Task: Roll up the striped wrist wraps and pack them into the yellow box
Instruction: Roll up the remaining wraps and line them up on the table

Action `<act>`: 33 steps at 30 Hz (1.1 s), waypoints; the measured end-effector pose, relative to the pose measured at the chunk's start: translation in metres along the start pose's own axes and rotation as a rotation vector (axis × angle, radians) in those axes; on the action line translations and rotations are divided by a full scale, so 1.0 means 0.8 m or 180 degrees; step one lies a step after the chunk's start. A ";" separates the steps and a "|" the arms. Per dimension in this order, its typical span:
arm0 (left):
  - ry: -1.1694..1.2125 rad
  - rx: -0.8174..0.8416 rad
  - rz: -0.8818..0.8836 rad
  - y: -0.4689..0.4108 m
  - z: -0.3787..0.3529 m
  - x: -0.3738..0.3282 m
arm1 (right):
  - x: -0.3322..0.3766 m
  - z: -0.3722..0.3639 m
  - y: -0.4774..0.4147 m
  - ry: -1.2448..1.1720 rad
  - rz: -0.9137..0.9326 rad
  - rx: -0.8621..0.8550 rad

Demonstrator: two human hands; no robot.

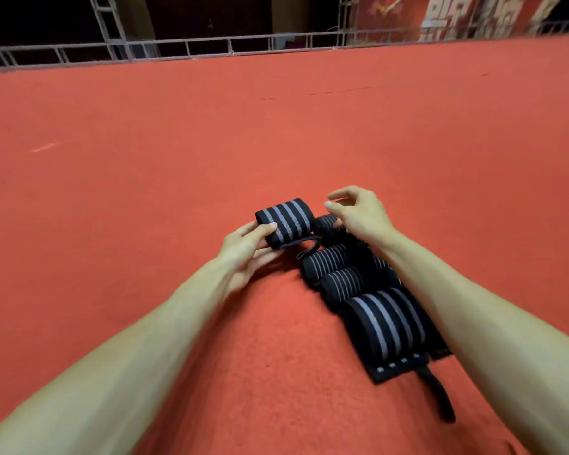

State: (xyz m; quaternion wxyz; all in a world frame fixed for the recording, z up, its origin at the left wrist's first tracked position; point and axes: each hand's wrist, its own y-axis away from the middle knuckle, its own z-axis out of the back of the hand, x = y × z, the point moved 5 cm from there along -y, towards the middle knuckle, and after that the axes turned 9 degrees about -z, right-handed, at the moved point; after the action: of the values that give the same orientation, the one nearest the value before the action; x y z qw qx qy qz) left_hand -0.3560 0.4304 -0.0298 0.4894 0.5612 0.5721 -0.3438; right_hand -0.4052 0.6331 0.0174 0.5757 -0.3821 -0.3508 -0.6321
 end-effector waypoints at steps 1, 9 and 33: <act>0.0007 0.0016 0.0092 -0.005 -0.005 0.008 | -0.008 -0.002 -0.003 -0.0009 -0.0058 -0.0016; -0.1452 0.0284 -0.0202 -0.018 -0.010 0.015 | -0.021 -0.009 -0.006 0.0132 -0.0162 -0.0012; -0.3148 -0.0573 -0.0834 0.328 0.340 -0.112 | 0.154 -0.272 0.306 0.1370 0.0936 0.1727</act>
State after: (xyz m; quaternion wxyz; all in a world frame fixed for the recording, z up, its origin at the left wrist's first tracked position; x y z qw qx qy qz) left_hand -0.0616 0.1815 0.0183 0.7005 0.2109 0.3652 -0.5757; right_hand -0.1844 0.3622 0.0271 0.8011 -0.1203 -0.3179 -0.4926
